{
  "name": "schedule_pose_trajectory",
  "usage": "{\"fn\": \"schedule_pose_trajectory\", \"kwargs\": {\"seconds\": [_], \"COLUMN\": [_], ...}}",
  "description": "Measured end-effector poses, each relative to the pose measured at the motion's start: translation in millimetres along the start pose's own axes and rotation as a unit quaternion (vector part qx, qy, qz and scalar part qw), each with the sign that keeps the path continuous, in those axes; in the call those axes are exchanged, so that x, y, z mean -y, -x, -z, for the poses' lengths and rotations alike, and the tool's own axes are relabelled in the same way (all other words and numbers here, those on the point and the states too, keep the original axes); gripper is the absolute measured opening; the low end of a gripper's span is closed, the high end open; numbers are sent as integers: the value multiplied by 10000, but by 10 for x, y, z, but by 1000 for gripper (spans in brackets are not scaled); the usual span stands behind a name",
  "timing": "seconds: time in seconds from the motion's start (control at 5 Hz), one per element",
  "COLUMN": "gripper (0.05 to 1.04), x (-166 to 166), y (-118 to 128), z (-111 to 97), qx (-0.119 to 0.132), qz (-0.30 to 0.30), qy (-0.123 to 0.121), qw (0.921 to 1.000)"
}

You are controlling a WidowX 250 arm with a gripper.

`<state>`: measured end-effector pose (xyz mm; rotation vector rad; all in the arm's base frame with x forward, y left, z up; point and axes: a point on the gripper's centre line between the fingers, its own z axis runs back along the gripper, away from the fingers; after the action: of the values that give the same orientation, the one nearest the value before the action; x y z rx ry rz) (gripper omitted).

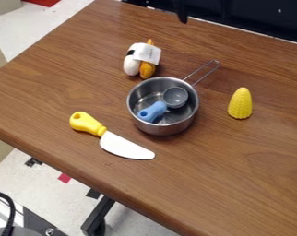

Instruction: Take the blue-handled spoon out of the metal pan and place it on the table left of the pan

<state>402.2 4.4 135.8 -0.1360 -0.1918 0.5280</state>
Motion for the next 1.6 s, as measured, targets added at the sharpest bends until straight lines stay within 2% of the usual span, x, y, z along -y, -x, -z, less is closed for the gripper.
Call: {"fn": "schedule_pose_trajectory", "kwargs": {"seconds": [0.2,0.4,0.6,0.8,1.0,1.2,1.4,1.6], "gripper": [999,999,999,999,999,999,999,999], "x": [-38,-61,-96,-220,-355,-459,-515,-560], "y": [38,5,-25,24,166,322,466,648], "z": [169,190,182,155,95,66,77,92], "qx": [-202,-123,-168,-406,-647,-635,-763,-785], "qz": [-21,154,479,1221,1757,2228,2761,3036], "qy": [-109,-185,-16,48,-18,-46,-132,-151], "qw": [9997,9996,9987,9917,9823,9728,9580,9495]}}
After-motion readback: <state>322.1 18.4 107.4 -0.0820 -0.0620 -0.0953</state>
